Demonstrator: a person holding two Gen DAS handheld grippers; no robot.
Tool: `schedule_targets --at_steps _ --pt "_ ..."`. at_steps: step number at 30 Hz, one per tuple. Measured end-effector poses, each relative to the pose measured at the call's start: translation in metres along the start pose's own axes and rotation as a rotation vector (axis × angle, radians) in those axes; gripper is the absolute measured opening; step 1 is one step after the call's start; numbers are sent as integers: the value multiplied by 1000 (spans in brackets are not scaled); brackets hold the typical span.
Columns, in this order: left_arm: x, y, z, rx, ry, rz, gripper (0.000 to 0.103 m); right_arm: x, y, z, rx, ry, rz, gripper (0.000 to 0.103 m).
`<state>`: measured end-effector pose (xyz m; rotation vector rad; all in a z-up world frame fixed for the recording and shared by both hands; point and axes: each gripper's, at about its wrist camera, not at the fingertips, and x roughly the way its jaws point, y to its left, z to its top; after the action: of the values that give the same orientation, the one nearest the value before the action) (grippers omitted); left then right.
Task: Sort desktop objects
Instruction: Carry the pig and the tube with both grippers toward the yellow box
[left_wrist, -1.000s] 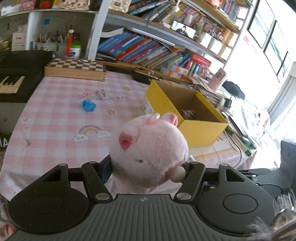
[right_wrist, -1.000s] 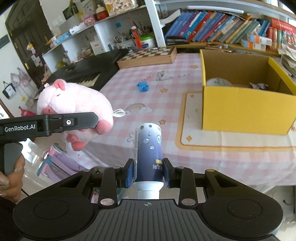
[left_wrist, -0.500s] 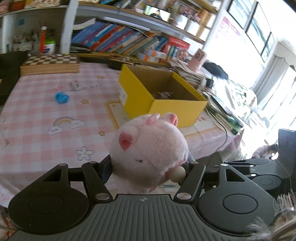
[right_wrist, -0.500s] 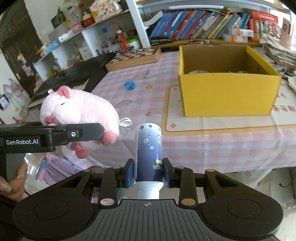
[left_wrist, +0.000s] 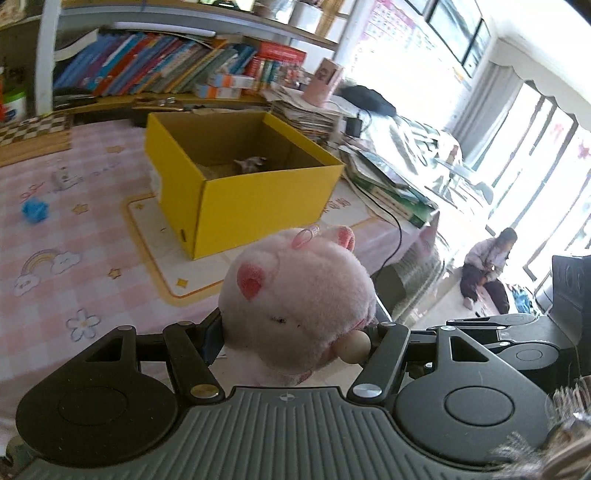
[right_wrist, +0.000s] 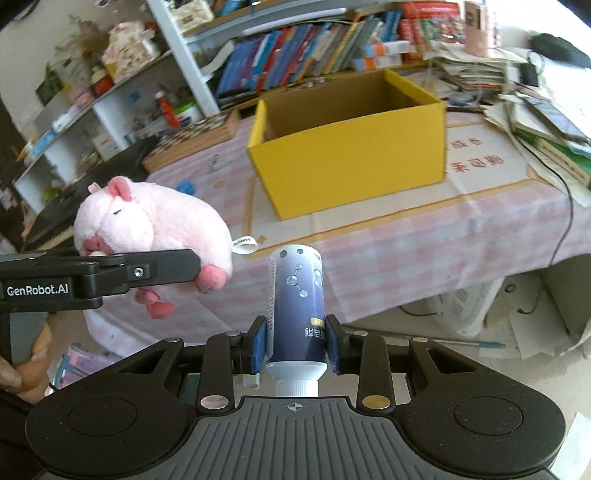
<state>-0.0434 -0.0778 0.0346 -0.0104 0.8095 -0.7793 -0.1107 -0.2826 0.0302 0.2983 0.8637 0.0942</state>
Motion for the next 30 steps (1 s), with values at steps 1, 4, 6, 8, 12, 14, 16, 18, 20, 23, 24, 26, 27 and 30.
schedule_targets --at_steps 1,4,6,8,12,14,16,18,20,23,24,26,27,30 --pt "2 -1 2 7 1 -4 63 0 -2 0 6 -3 -5 33" --pt "7 -4 7 26 -2 -14 63 0 -7 2 18 -12 -14 33" --pt "10 -5 12 35 -10 -18 63 0 -10 6 18 -17 -21 33" --pt "12 -5 18 39 -24 -22 63 0 -13 11 17 -24 -29 33" --pt "15 -2 31 35 -62 -26 63 1 -20 24 13 -43 -46 33" --pt "17 0 38 34 -84 -28 63 1 -23 33 10 -58 -55 33" --pt "19 1 47 38 -109 -27 63 2 -24 43 3 -75 -63 33" --pt "20 3 56 39 -136 -28 63 3 -26 55 -7 -97 -70 33" --pt "21 5 67 43 -166 -29 63 4 -26 69 -20 -123 -74 33" --pt "23 5 83 56 -216 -21 63 8 -25 94 -43 -163 -78 33" --pt "24 5 88 64 -234 -17 63 10 -25 102 -51 -175 -77 33" --pt "27 6 100 79 -265 -10 63 13 -24 118 -68 -204 -77 33" --pt "28 7 105 87 -276 -8 63 14 -23 125 -77 -217 -76 33" --pt "36 10 119 115 -296 5 63 18 -21 145 -105 -247 -74 33"
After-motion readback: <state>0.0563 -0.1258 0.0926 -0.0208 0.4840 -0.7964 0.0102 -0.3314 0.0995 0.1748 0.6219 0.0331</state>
